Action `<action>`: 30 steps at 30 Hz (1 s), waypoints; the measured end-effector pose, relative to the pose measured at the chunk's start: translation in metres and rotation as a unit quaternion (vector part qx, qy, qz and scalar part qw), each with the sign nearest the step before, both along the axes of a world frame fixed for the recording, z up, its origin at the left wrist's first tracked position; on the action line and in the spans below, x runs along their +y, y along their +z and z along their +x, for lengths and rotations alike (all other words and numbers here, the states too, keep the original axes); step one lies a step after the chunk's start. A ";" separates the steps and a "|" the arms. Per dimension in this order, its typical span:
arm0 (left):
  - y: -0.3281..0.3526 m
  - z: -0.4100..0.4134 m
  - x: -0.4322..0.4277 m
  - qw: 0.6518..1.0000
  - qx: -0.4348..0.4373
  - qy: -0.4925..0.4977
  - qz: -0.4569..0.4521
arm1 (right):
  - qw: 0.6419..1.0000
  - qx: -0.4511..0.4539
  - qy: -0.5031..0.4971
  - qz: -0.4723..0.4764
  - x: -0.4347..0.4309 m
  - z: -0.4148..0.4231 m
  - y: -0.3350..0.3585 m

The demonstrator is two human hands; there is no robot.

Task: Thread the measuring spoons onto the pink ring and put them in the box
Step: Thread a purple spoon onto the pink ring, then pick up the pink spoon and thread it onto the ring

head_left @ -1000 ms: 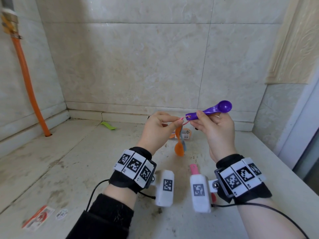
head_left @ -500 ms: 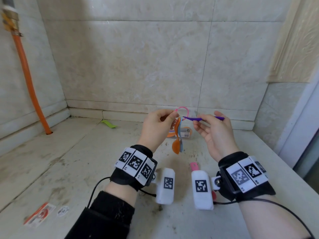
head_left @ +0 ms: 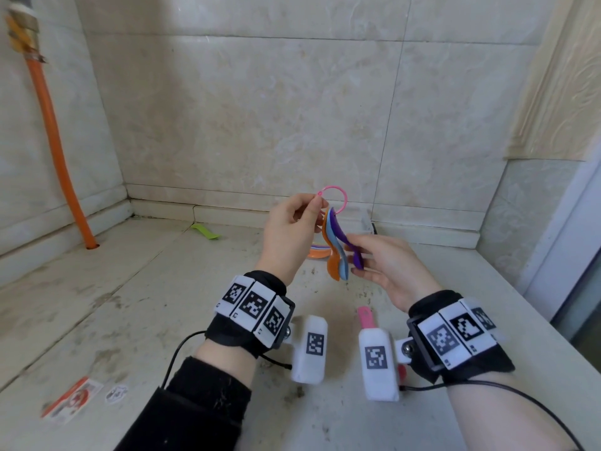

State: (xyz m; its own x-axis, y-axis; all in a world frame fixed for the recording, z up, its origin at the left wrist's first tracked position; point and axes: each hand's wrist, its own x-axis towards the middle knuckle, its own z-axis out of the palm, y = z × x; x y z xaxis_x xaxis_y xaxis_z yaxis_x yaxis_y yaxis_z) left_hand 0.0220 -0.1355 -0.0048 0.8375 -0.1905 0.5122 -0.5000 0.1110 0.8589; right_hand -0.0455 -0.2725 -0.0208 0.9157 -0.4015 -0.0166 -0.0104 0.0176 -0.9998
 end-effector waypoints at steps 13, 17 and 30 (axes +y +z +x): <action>-0.001 0.003 0.001 0.999 0.011 -0.003 -0.045 | 0.997 -0.005 0.068 -0.046 0.001 -0.004 0.001; -0.002 0.005 0.005 0.997 0.042 -0.008 -0.062 | 0.999 0.020 0.022 -0.040 -0.005 -0.008 -0.002; -0.001 0.000 0.001 0.994 0.065 -0.051 -0.073 | 0.882 0.297 0.059 -0.362 -0.028 -0.033 0.017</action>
State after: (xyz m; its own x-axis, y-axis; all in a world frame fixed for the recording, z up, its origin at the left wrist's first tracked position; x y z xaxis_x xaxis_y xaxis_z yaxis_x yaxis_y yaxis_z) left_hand 0.0218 -0.1343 -0.0055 0.8790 -0.2088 0.4287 -0.3651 0.2836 0.8867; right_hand -0.0788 -0.3007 -0.0039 0.8682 -0.4055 -0.2861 -0.4946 -0.6598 -0.5658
